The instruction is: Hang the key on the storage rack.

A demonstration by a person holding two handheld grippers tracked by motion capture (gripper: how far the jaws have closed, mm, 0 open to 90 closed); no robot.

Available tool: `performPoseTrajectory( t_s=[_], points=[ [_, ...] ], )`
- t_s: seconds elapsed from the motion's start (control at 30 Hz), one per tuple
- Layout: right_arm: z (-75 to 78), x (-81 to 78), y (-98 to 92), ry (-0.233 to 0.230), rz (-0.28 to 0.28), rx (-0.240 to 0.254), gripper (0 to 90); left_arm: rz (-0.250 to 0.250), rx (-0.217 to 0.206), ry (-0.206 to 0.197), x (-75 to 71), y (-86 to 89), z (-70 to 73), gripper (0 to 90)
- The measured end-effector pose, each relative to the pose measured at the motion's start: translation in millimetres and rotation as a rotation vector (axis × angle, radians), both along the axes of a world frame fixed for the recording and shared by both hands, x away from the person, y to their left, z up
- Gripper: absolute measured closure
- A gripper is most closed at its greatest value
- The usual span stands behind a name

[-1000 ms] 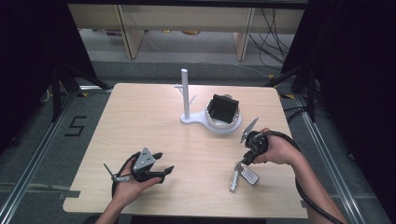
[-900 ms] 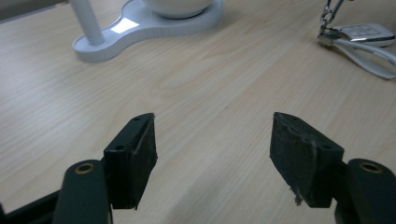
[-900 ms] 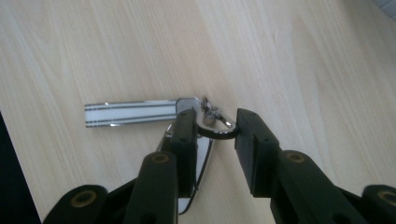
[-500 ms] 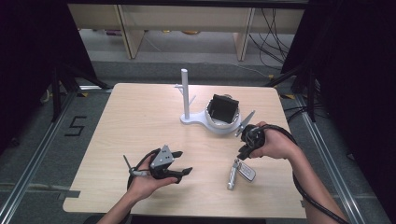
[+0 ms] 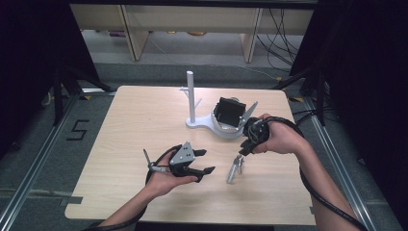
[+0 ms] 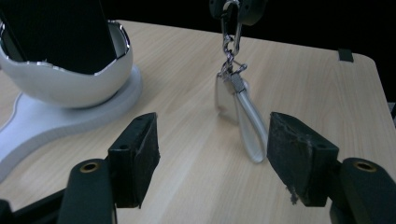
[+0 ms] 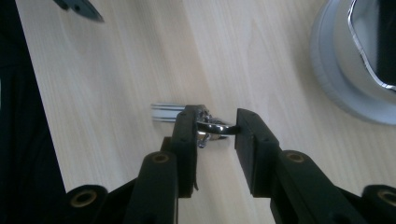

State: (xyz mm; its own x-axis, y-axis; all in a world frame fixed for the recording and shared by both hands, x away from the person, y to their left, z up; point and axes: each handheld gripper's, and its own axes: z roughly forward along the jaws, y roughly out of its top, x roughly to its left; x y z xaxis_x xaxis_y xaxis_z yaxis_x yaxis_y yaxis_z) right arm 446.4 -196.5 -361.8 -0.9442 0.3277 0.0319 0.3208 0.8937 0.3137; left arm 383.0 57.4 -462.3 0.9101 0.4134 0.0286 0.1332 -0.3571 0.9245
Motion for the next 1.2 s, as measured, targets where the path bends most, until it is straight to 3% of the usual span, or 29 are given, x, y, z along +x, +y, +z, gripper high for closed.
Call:
performPoseTrajectory(
  t_s=[0.23,0.43,0.5,0.53,0.6,0.77,0.83,0.87,0.97,1.13,1.2],
  points=[
    [13.3,1.7,13.9,-0.031,0.025,0.017,70.5,-0.009,-0.063,-0.003,10.1,-14.8,9.7,38.7],
    [21.5,3.3,27.8,-0.043,0.034,0.018,70.5,-0.020,-0.058,-0.016,19.5,-31.4,13.6,42.7],
    [24.1,3.5,31.7,-0.047,0.039,0.020,70.5,-0.020,-0.079,-0.020,21.9,-37.7,15.0,44.6],
    [24.9,3.7,33.5,-0.045,0.045,0.023,70.5,-0.017,-0.056,-0.025,23.0,-38.5,16.9,45.9],
    [26.6,3.9,36.3,-0.041,0.038,0.028,70.5,-0.012,-0.063,-0.019,23.3,-42.4,17.3,50.4],
    [28.6,6.1,39.4,-0.068,0.044,0.015,70.5,0.036,-0.066,-0.022,25.6,-40.5,16.2,63.2],
    [28.3,6.4,41.0,-0.069,0.056,0.015,70.5,0.043,-0.059,-0.029,25.8,-39.1,16.8,66.8],
    [28.5,4.8,41.8,-0.064,0.032,0.016,70.5,0.047,-0.078,-0.022,25.1,-40.2,16.6,68.7],
    [29.0,4.8,43.0,-0.068,0.032,0.017,70.5,0.051,-0.064,-0.022,25.1,-40.0,15.9,75.4],
    [28.2,5.4,44.7,-0.060,0.051,0.035,71.0,0.055,-0.070,-0.019,23.3,-40.5,15.2,80.1],
    [28.6,5.2,44.6,-0.049,0.042,0.044,75.3,0.060,-0.070,-0.013,22.7,-39.6,16.1,82.8]
  ],
)
